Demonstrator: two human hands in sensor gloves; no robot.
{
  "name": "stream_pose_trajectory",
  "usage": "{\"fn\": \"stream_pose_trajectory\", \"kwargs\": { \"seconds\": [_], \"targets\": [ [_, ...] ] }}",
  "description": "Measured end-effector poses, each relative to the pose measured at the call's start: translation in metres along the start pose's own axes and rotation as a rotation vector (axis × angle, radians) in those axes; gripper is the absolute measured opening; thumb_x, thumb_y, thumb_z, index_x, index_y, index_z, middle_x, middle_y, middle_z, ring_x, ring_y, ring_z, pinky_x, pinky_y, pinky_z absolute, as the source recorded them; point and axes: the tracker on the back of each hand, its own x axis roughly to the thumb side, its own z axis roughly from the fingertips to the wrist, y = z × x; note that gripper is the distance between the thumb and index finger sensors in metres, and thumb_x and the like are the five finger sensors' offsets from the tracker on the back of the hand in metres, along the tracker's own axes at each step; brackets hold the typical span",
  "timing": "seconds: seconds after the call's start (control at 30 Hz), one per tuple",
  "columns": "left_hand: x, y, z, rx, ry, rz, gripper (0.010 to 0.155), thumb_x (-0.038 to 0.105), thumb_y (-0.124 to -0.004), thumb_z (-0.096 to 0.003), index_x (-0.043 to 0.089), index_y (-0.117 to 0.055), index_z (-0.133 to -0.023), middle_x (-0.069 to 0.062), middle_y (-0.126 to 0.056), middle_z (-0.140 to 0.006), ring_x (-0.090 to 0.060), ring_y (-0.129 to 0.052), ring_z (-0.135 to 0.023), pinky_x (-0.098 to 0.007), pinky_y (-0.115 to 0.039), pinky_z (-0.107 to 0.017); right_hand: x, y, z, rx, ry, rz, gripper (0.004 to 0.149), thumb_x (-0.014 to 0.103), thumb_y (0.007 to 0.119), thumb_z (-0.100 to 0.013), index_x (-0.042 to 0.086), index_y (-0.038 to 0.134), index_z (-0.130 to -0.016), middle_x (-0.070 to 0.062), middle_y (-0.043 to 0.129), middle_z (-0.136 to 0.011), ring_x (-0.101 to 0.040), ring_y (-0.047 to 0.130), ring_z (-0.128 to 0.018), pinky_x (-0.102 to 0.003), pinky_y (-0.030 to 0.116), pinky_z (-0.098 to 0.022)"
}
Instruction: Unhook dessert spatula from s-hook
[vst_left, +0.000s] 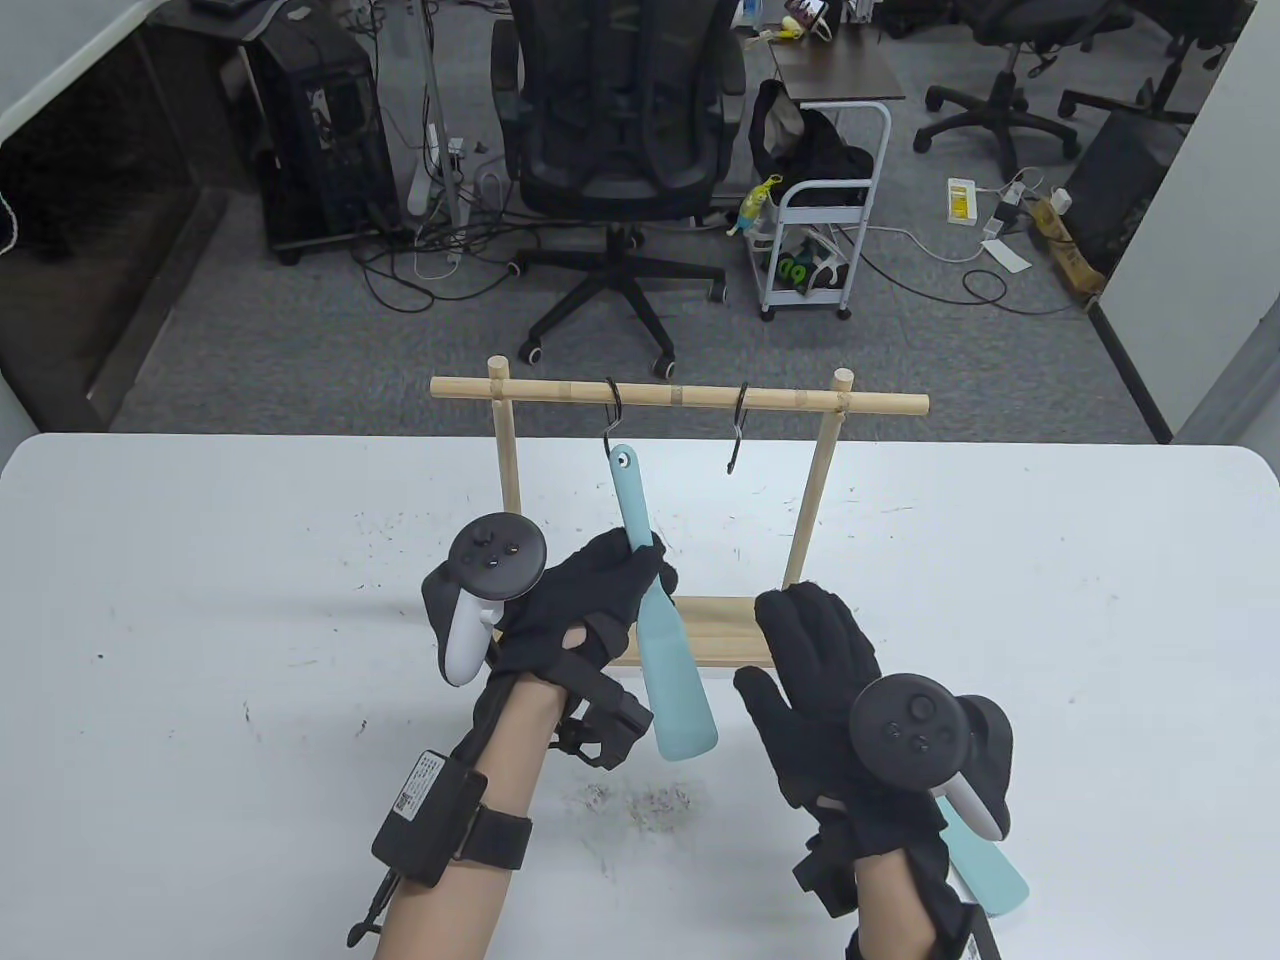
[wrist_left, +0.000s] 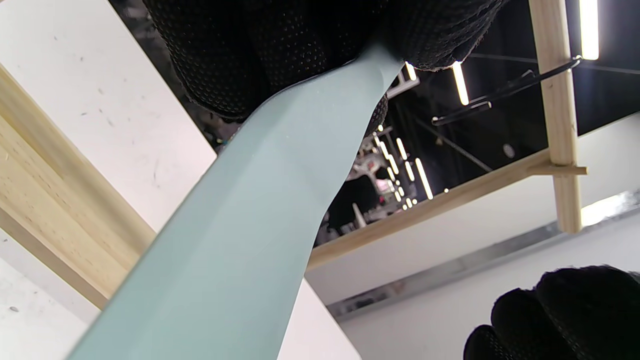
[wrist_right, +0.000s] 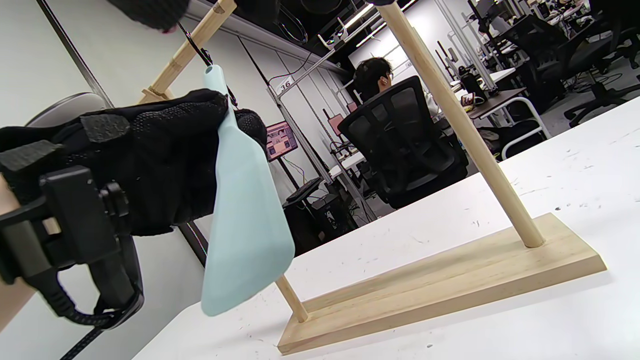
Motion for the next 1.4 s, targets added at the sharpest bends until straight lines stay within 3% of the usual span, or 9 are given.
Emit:
{"fn": "stream_pose_trajectory", "kwargs": {
  "seconds": [0.3, 0.57, 0.9, 1.13, 1.27, 1.4],
  "targets": [
    [0.007, 0.003, 0.016, -0.015, -0.043, -0.039, 0.059, 0.051, -0.074, -0.0542, 0.025, -0.071, -0.107, 0.004, -0.098, -0.087, -0.016, -0.105, -0.074, -0.045, -0.081, -0.066, -0.002, -0.001, 0.002, -0.002, 0.002, -0.007, 0.069, 0.055, 0.071, -0.049, 0.025, 0.058, -0.109, -0.013, 0.048, -0.117, -0.048, 0.049, -0.105, -0.064, 0.046, -0.073],
    [0.012, 0.02, 0.039, 0.038, -0.077, -0.131, 0.058, 0.048, -0.071, -0.055, 0.029, -0.068, -0.109, 0.001, -0.093, -0.092, -0.02, -0.099, -0.079, -0.051, -0.074, -0.073, -0.002, -0.002, 0.003, -0.007, 0.004, -0.009, 0.069, 0.055, 0.071, -0.048, 0.026, 0.058, -0.109, -0.013, 0.048, -0.117, -0.048, 0.049, -0.105, -0.065, 0.046, -0.072],
    [0.005, 0.043, 0.078, 0.247, -0.084, -0.53, 0.059, 0.046, -0.067, -0.0555, 0.028, -0.064, -0.112, -0.001, -0.088, -0.093, -0.024, -0.095, -0.078, -0.057, -0.066, -0.077, -0.002, -0.002, 0.003, 0.001, -0.001, -0.006, 0.069, 0.055, 0.071, -0.048, 0.026, 0.058, -0.109, -0.013, 0.048, -0.117, -0.048, 0.049, -0.105, -0.065, 0.046, -0.072],
    [-0.026, 0.046, 0.098, 0.384, 0.009, -0.902, 0.062, 0.045, -0.064, -0.0555, 0.026, -0.06, -0.114, 0.001, -0.09, -0.091, -0.02, -0.097, -0.073, -0.055, -0.07, -0.076, -0.001, -0.001, 0.003, 0.006, -0.005, -0.011, 0.069, 0.055, 0.071, -0.048, 0.026, 0.058, -0.109, -0.013, 0.048, -0.117, -0.048, 0.049, -0.105, -0.065, 0.046, -0.072],
    [-0.054, 0.048, 0.101, 0.403, 0.092, -1.005, 0.063, 0.046, -0.064, -0.0556, 0.025, -0.057, -0.115, 0.002, -0.091, -0.09, -0.019, -0.098, -0.071, -0.054, -0.071, -0.075, -0.001, -0.001, 0.003, 0.009, -0.008, -0.014, 0.069, 0.055, 0.071, -0.048, 0.026, 0.058, -0.109, -0.013, 0.048, -0.117, -0.048, 0.049, -0.105, -0.065, 0.046, -0.072],
    [-0.084, 0.047, 0.099, 0.345, 0.185, -1.098, 0.063, 0.046, -0.065, -0.0556, 0.027, -0.054, -0.115, 0.003, -0.092, -0.089, -0.018, -0.099, -0.07, -0.053, -0.072, -0.075, -0.001, 0.0, 0.003, 0.014, -0.008, -0.015, 0.069, 0.055, 0.071, -0.048, 0.026, 0.058, -0.109, -0.013, 0.049, -0.117, -0.048, 0.049, -0.105, -0.065, 0.046, -0.072]
  ]
}}
